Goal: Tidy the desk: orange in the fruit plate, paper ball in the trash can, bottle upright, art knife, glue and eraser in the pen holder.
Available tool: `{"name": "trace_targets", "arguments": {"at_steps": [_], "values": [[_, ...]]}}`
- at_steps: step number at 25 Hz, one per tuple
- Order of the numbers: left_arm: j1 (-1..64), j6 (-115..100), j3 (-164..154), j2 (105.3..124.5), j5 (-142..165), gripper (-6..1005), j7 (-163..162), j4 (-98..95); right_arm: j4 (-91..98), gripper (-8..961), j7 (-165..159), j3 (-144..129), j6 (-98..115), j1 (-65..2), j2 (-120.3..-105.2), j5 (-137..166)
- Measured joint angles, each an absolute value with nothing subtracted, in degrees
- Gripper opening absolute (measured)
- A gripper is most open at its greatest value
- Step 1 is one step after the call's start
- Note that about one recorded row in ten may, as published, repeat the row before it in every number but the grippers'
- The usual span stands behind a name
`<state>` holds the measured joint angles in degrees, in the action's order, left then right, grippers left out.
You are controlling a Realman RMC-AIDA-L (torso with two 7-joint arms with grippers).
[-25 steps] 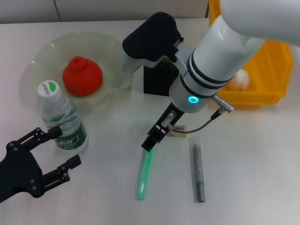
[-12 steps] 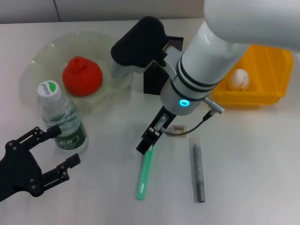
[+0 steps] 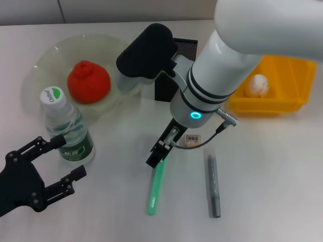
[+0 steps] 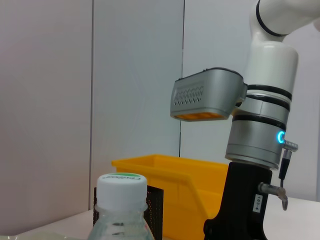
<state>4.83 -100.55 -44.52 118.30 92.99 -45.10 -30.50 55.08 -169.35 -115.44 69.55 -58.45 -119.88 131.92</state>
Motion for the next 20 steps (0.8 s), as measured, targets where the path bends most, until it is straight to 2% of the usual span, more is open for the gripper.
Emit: {"name": "trace_targets", "arguments": {"at_steps": [7,9,20], "values": [[4.8,-100.5,-44.5,118.29,93.0,765,-45.1,-30.5,53.9,676,-169.4,-115.2,69.9,-58.5,-119.88,131.2],[4.8,-100.5,-44.5,118.30,93.0,765,-45.1,-30.5,53.4,624,-169.4,-115.2,69.7,-58.6,-119.88,131.2],[4.8,-100.6,-44.5,118.30,93.0,765,-45.1,-30.5,52.3,552,-169.5,-115.3,68.7,-58.7,-119.88,129.8]]}}
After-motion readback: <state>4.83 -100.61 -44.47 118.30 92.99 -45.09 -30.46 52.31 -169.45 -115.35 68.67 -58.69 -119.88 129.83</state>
